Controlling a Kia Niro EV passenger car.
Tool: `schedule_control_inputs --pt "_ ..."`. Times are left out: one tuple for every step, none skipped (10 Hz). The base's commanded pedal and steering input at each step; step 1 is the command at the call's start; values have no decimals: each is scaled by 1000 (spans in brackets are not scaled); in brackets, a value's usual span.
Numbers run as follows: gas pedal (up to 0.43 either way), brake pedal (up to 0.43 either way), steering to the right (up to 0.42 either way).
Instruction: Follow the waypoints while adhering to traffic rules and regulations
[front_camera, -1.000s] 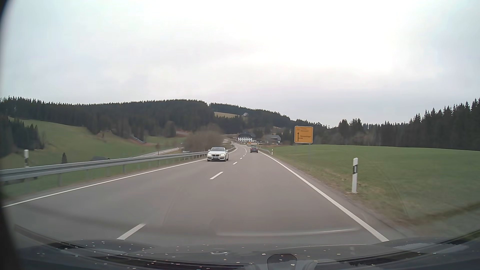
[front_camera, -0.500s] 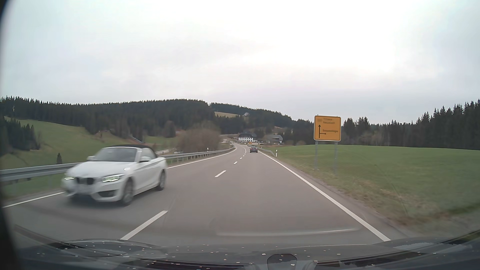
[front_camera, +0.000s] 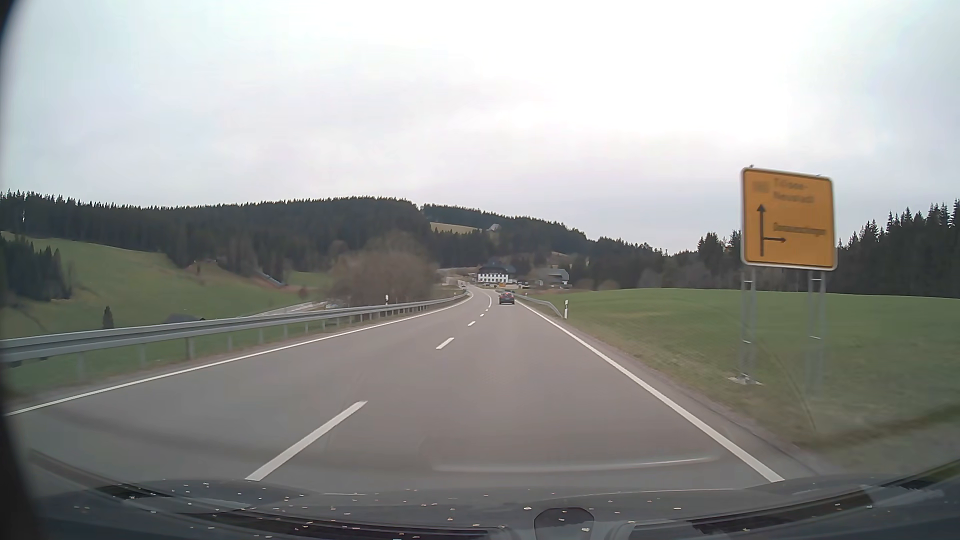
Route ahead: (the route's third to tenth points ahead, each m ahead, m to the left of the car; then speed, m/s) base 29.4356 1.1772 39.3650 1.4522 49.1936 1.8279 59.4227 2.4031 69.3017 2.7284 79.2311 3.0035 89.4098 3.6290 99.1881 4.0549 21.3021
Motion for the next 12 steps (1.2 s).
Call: schedule_control_inputs --pt "0 0 0" --pt "0 0 0" --pt "0 0 0" --pt "0 43 -1" --pt "0 85 -1" --pt "0 104 -1" --pt "0 110 -1" --pt "0 110 -1" --pt "0 122 -1" --pt "0 128 -1" --pt "0 140 -1" --pt "0 140 -2"
